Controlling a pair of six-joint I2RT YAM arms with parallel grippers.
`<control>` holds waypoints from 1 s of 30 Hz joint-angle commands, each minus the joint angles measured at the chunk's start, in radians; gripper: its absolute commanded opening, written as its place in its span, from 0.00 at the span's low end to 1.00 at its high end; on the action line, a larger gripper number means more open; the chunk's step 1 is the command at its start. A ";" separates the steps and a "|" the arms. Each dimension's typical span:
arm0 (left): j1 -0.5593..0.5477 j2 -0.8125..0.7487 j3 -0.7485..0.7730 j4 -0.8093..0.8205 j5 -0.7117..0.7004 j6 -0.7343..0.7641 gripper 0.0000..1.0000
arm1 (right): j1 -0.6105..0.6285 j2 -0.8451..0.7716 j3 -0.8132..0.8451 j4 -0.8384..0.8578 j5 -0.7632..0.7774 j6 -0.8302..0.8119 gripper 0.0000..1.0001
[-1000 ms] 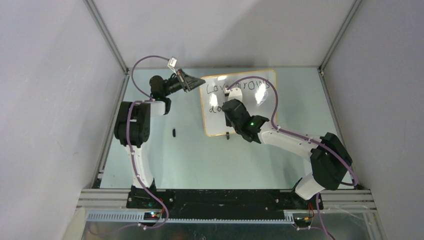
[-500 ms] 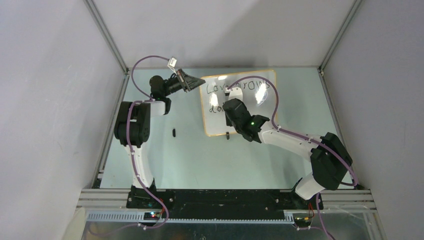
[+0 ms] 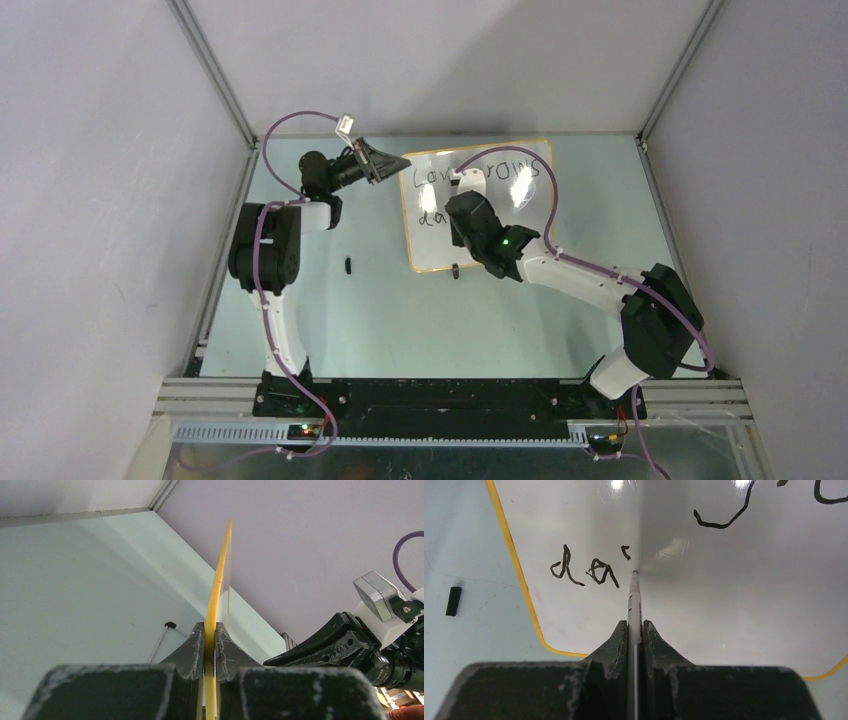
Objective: Write a sentence on the whiteboard
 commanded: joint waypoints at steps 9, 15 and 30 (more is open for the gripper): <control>-0.019 -0.053 -0.005 0.012 0.016 0.014 0.00 | -0.005 0.018 0.060 0.020 0.000 -0.012 0.00; -0.018 -0.053 -0.005 0.012 0.016 0.014 0.00 | -0.003 0.010 0.064 0.000 0.008 -0.010 0.00; -0.019 -0.054 -0.005 0.010 0.017 0.016 0.00 | 0.005 -0.054 0.037 -0.002 0.041 -0.010 0.00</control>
